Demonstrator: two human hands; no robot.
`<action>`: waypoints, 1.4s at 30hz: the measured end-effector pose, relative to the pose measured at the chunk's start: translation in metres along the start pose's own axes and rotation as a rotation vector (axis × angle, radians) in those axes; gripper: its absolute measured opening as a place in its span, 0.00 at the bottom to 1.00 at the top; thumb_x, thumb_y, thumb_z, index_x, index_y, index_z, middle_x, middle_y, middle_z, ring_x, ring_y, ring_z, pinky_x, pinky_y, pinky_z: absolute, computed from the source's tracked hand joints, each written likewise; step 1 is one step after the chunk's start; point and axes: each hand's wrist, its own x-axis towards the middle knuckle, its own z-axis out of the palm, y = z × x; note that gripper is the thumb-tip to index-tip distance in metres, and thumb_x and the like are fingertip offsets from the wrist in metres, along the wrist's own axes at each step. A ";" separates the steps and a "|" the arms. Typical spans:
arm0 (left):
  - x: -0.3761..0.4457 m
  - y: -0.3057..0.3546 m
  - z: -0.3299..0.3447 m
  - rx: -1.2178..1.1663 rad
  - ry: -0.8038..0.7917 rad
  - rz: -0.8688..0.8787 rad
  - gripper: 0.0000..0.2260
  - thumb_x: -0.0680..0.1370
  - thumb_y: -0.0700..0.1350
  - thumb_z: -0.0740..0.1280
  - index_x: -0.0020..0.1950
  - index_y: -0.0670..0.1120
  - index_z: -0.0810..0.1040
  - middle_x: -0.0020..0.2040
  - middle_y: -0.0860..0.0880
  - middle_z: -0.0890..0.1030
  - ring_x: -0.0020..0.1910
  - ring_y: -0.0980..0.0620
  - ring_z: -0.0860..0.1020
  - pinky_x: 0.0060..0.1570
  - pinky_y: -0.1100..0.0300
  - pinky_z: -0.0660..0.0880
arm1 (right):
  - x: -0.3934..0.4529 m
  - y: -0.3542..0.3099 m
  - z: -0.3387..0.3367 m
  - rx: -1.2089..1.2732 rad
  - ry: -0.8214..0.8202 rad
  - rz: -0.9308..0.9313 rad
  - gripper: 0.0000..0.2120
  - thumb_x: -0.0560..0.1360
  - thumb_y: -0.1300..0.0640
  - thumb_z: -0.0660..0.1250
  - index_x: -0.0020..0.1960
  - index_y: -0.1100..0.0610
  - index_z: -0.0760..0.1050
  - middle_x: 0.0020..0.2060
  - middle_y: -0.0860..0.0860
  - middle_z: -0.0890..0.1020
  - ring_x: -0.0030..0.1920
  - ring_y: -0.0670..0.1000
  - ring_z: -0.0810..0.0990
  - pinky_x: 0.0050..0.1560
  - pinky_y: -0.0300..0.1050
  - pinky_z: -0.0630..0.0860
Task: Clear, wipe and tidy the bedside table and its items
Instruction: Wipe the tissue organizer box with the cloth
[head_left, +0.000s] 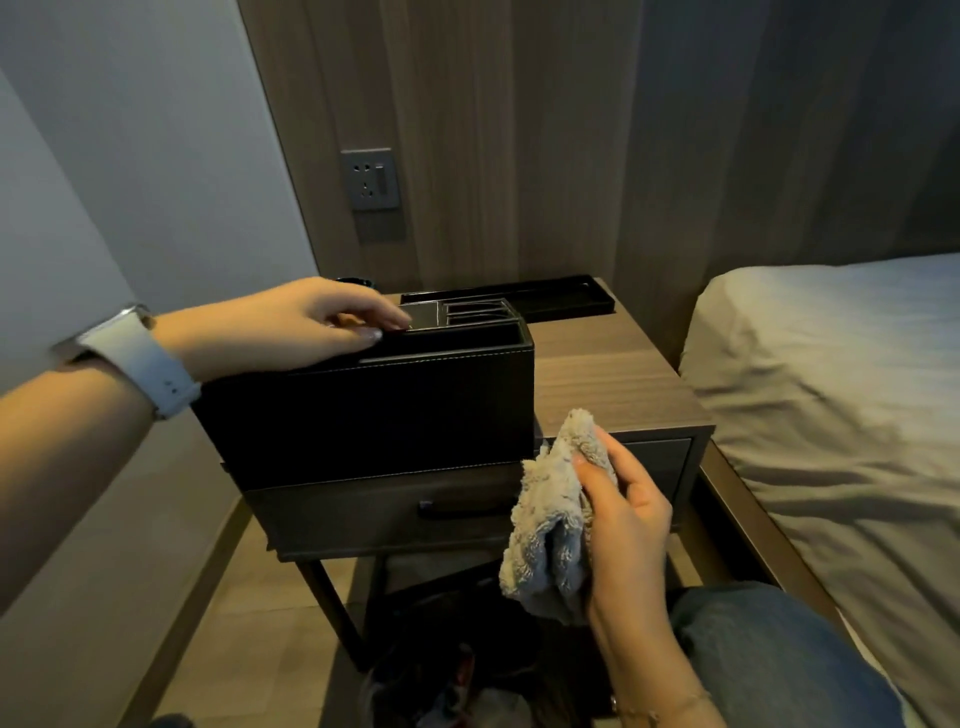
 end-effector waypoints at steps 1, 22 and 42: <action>0.009 0.012 0.007 0.017 0.040 0.037 0.11 0.81 0.47 0.61 0.61 0.58 0.76 0.56 0.61 0.78 0.55 0.65 0.75 0.57 0.67 0.70 | 0.003 -0.003 0.001 -0.004 0.010 -0.020 0.13 0.76 0.61 0.68 0.56 0.46 0.81 0.55 0.50 0.82 0.57 0.52 0.81 0.61 0.57 0.75; -0.025 0.011 0.060 0.372 0.046 0.294 0.16 0.76 0.68 0.46 0.47 0.64 0.69 0.47 0.62 0.69 0.49 0.61 0.72 0.48 0.59 0.71 | -0.042 -0.015 0.033 -0.213 -0.129 -0.376 0.14 0.75 0.58 0.68 0.60 0.48 0.78 0.51 0.43 0.74 0.54 0.42 0.76 0.53 0.33 0.74; -0.056 0.014 0.102 0.544 0.283 0.404 0.21 0.80 0.62 0.44 0.48 0.54 0.72 0.44 0.56 0.68 0.38 0.55 0.69 0.31 0.58 0.70 | -0.074 0.016 0.006 -0.210 -0.109 -0.333 0.16 0.73 0.70 0.68 0.50 0.49 0.81 0.49 0.49 0.78 0.51 0.42 0.79 0.51 0.31 0.73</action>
